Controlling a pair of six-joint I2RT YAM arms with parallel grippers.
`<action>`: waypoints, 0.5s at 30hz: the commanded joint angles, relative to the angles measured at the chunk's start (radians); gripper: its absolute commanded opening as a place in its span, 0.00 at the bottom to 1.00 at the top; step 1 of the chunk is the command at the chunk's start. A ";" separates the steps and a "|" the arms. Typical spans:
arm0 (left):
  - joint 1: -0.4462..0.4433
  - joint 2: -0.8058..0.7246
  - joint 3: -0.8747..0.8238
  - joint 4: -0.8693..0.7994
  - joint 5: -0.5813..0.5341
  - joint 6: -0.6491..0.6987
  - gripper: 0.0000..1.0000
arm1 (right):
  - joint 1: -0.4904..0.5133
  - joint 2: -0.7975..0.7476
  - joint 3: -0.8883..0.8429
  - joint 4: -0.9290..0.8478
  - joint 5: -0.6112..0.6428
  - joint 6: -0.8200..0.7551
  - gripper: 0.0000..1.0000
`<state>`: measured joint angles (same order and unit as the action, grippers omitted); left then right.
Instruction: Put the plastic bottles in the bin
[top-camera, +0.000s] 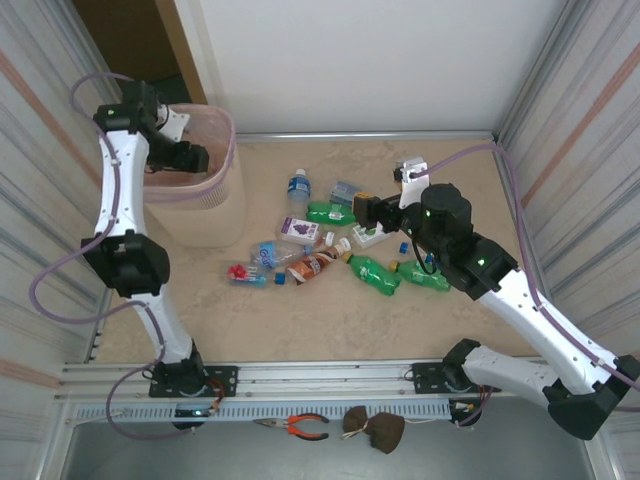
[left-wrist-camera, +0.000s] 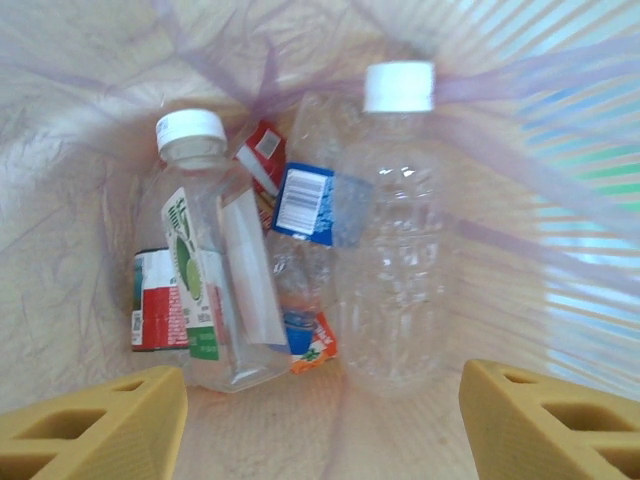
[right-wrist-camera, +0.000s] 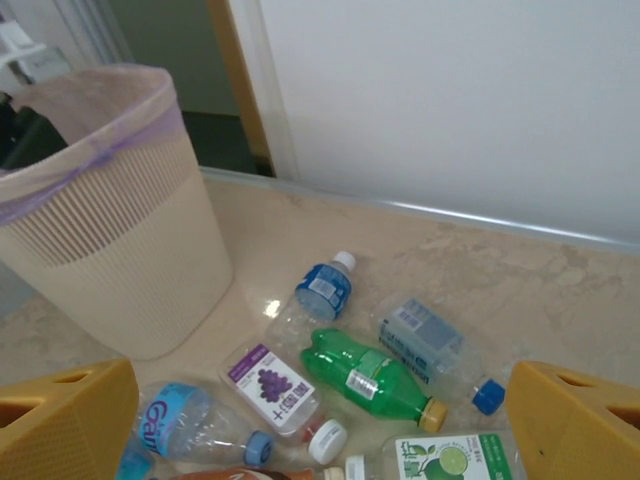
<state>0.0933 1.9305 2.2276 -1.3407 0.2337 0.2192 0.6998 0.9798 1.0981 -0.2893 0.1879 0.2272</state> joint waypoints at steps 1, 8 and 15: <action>-0.019 -0.084 0.022 0.031 0.086 -0.039 0.73 | -0.012 -0.017 0.031 -0.022 -0.031 0.023 0.94; -0.094 -0.189 -0.010 0.073 0.105 -0.072 0.69 | -0.028 -0.024 0.027 -0.028 -0.044 0.026 0.94; -0.186 -0.314 -0.115 0.140 0.064 -0.175 0.68 | -0.038 -0.039 0.010 -0.029 -0.051 0.027 0.93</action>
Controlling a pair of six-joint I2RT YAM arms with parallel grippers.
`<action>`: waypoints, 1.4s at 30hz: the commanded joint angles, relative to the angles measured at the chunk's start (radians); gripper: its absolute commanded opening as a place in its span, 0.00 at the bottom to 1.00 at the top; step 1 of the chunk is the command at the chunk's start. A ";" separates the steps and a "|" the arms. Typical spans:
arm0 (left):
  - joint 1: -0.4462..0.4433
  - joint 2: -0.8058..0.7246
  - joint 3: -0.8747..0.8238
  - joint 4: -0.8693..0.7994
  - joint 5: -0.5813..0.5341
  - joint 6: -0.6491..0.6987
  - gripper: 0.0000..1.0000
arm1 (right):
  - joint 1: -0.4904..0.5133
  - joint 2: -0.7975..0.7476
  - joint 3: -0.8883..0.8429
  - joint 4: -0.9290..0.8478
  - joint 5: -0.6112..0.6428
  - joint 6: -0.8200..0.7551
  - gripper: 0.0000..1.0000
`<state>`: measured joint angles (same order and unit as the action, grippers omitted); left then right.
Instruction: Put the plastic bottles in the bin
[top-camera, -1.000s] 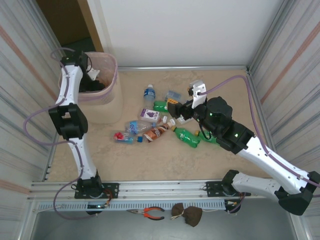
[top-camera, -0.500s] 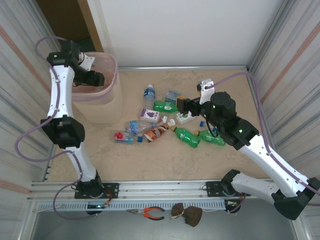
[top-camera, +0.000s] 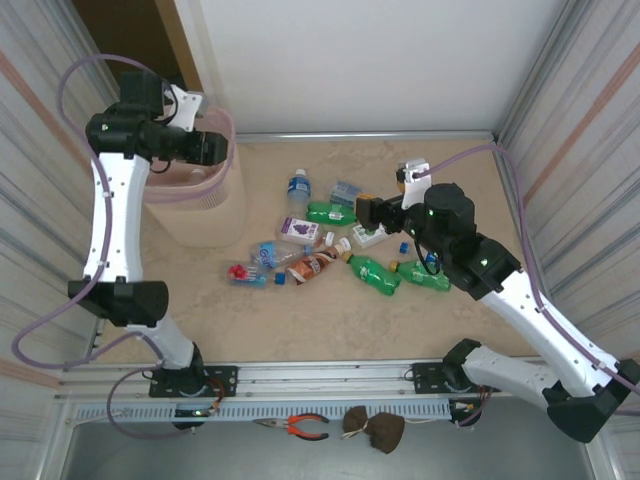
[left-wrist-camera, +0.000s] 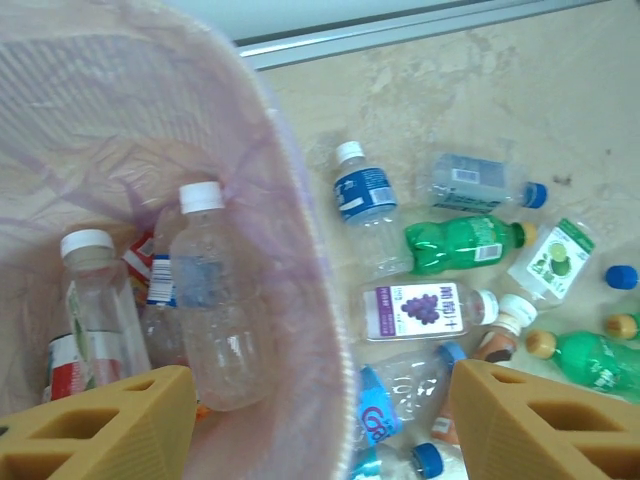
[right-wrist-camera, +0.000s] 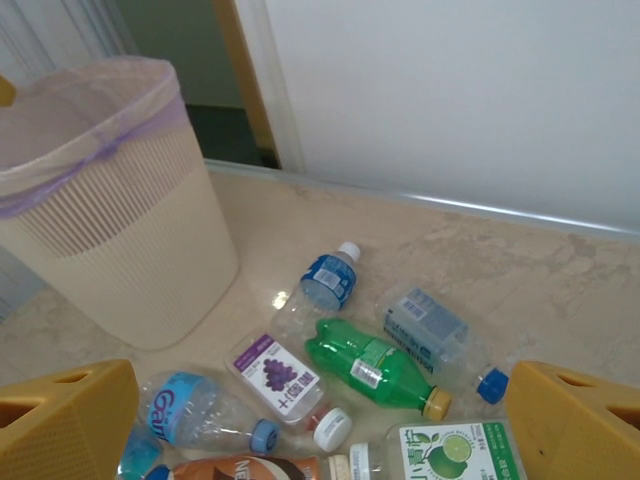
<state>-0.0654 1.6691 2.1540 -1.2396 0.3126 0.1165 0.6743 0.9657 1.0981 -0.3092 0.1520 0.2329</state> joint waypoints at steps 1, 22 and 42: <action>-0.040 -0.071 -0.061 0.054 -0.031 -0.095 0.67 | -0.014 -0.029 0.009 -0.009 -0.016 0.023 0.94; -0.474 -0.424 -0.702 0.201 -0.609 -1.047 0.62 | -0.030 -0.075 -0.021 -0.019 -0.043 0.038 0.94; -0.351 -0.476 -1.213 0.441 -0.380 -1.440 0.71 | -0.032 -0.088 -0.035 -0.039 -0.019 0.063 0.93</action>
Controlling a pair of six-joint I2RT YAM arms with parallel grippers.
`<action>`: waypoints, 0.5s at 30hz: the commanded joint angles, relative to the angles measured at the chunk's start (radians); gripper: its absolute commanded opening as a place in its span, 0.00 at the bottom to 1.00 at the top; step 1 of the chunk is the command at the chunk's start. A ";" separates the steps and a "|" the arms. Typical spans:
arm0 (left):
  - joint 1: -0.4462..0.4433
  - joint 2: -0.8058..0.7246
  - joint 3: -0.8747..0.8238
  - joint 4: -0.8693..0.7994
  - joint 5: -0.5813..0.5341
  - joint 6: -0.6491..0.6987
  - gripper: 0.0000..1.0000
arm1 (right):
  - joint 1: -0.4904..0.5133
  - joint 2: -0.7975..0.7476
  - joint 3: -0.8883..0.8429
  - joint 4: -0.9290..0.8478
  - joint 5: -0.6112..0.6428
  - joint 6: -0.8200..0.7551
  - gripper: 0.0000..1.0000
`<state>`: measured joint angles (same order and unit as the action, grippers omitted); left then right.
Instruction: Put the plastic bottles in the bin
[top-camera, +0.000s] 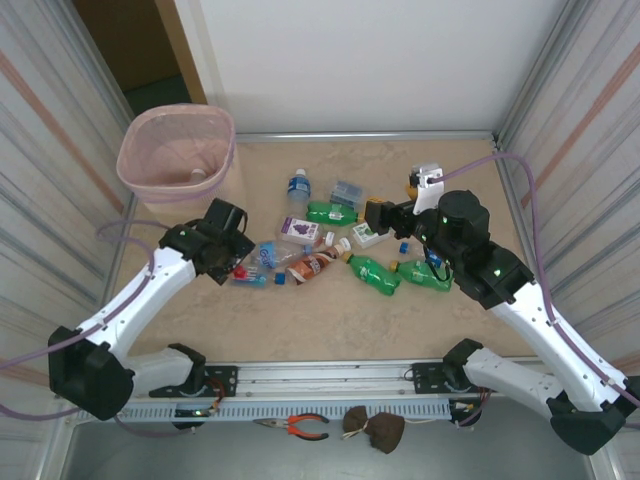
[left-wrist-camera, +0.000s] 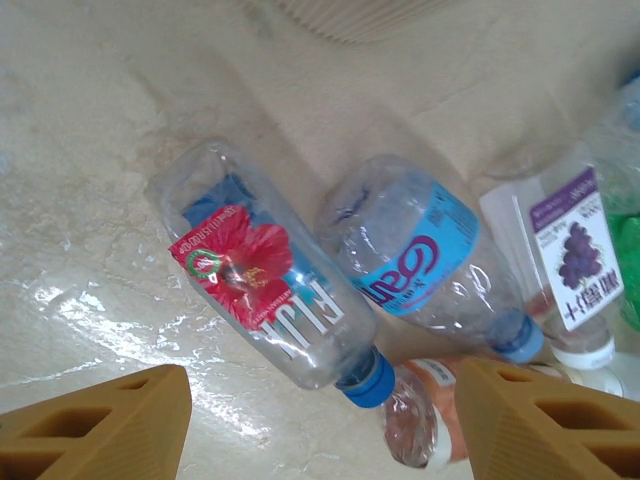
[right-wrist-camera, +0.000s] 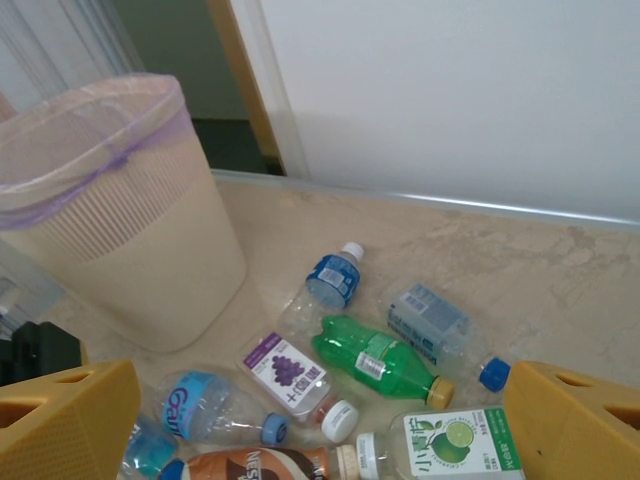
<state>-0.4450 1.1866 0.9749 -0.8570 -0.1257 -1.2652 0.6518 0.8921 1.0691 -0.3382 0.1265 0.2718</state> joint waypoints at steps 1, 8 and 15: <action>0.040 0.013 -0.045 0.076 0.074 -0.063 0.71 | -0.009 -0.016 -0.006 -0.013 0.010 0.026 0.93; 0.054 0.071 -0.096 0.109 0.130 -0.134 0.71 | -0.009 -0.025 -0.009 -0.025 0.028 0.029 0.93; 0.053 0.104 -0.157 0.157 0.152 -0.234 0.81 | -0.009 -0.025 -0.004 -0.035 0.033 0.033 0.93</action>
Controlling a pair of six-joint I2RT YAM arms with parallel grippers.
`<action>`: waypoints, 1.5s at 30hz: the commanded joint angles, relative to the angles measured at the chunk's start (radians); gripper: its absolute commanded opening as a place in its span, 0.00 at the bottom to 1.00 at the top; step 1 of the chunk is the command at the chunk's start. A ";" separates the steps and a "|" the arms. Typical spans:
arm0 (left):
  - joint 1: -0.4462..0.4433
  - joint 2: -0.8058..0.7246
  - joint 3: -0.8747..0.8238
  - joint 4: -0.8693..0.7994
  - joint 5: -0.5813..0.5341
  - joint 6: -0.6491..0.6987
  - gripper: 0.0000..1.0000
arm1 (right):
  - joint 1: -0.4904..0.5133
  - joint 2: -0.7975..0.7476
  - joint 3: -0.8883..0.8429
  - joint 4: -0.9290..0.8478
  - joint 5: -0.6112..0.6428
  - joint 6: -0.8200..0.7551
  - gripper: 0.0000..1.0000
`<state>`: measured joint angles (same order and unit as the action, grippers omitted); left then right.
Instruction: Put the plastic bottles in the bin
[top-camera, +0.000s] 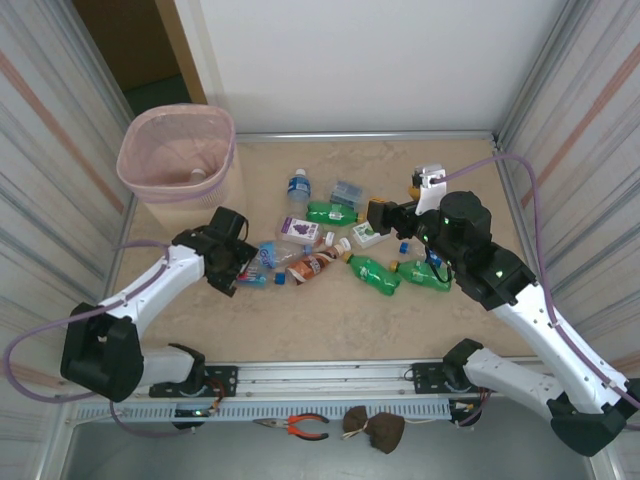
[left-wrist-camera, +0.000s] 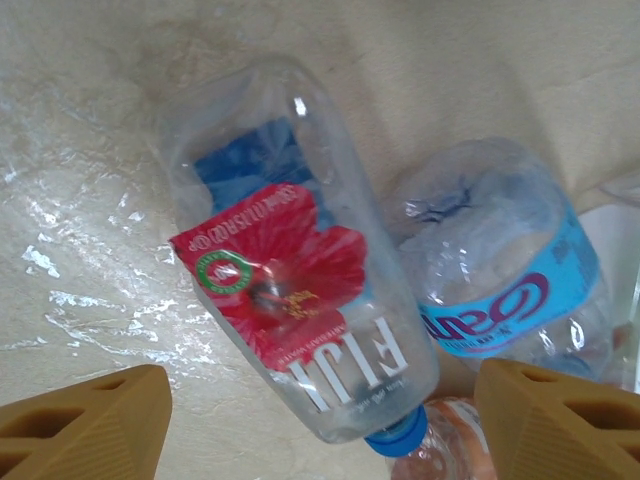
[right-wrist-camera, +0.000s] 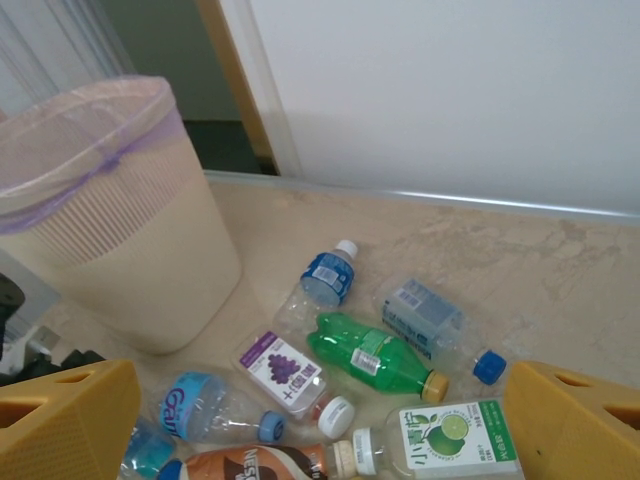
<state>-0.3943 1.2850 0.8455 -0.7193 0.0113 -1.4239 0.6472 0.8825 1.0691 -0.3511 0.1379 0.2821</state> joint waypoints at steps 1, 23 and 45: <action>0.004 0.010 -0.038 0.033 0.015 -0.088 0.81 | -0.004 -0.016 -0.003 -0.023 0.023 0.023 0.93; 0.033 0.121 -0.100 0.200 0.060 -0.222 0.79 | -0.004 -0.027 -0.010 -0.041 0.054 0.029 0.92; 0.032 -0.104 -0.113 0.077 0.007 -0.232 0.55 | -0.004 -0.047 0.000 -0.046 0.046 0.028 0.92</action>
<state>-0.3656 1.2369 0.7380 -0.5804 0.0536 -1.6547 0.6472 0.8597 1.0691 -0.3923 0.1677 0.2893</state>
